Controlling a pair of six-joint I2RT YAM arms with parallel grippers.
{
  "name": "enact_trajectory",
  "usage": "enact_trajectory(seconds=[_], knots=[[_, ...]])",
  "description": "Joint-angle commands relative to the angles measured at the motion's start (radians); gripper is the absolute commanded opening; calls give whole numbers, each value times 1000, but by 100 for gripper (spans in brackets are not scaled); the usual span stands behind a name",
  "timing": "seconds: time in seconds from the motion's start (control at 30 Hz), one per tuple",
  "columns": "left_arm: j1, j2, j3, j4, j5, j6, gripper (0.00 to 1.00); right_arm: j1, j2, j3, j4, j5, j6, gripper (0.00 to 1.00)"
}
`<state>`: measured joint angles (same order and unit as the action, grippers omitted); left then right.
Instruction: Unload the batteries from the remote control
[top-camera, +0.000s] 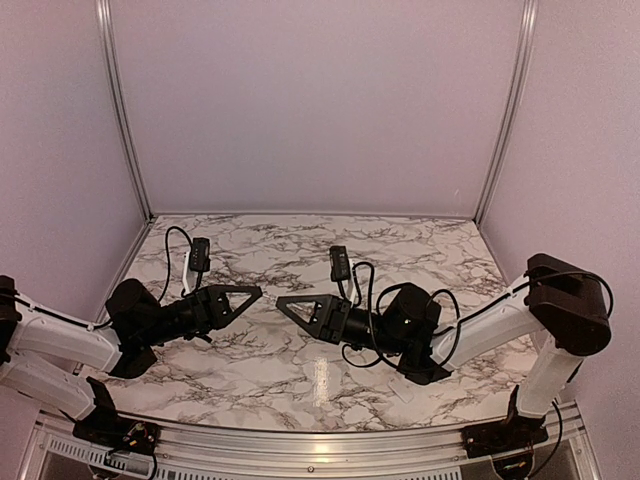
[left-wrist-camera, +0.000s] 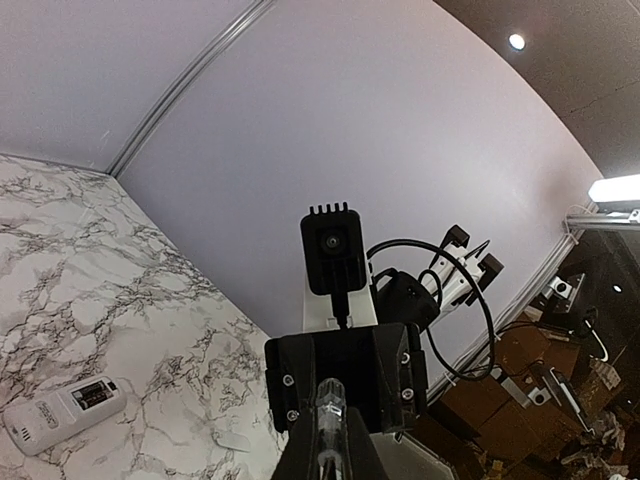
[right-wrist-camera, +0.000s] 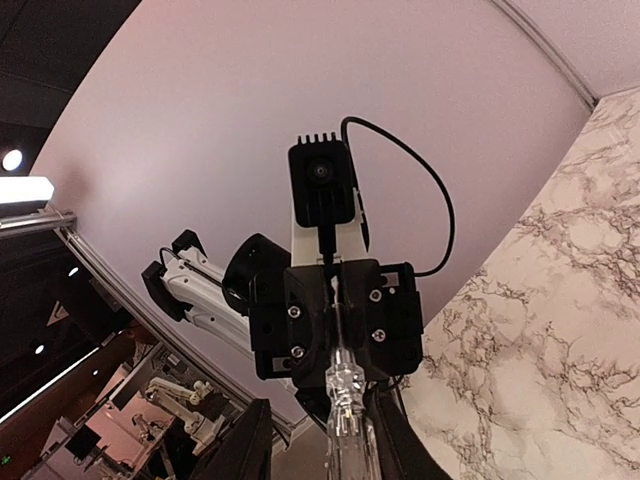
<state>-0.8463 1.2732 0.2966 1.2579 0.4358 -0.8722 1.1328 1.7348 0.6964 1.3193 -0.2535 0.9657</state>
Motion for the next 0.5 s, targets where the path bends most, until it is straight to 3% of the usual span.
enact_trajectory(seconds=[0.0, 0.3, 0.47], knots=[[-4, 21, 13, -18, 14, 7, 0, -5, -3, 44, 144, 8, -15, 29], [-4, 22, 34, -68, 25, 29, 0, -6, -26, 43, 95, 26, -30, 32], [-5, 18, 41, -93, 26, 39, 0, -5, -36, 45, 59, 30, -40, 28]])
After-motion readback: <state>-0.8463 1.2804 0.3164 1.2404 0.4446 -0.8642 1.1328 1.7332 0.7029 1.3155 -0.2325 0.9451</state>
